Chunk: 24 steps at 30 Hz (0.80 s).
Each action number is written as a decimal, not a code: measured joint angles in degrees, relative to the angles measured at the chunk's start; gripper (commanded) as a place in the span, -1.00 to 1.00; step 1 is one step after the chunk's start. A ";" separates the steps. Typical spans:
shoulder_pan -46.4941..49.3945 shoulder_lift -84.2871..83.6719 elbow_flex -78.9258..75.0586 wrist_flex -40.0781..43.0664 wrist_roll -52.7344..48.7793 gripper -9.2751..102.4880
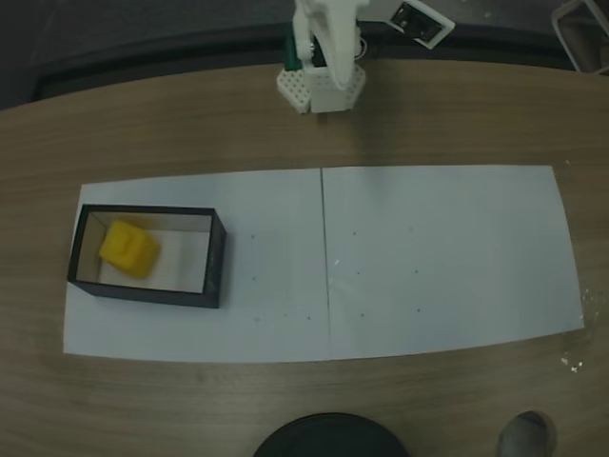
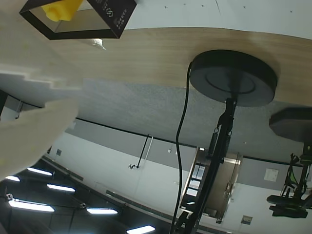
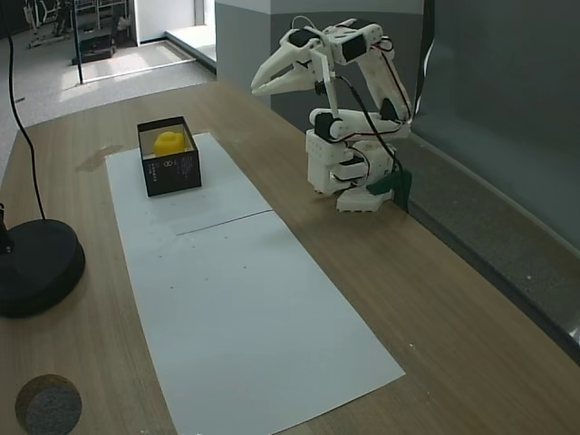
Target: Grab a yellow square and put it in the box.
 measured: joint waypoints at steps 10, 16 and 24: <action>0.53 1.58 15.82 -5.54 0.00 -0.84; 0.44 1.58 29.62 -12.13 8.70 -0.84; -0.88 1.58 41.48 -16.26 13.10 -0.84</action>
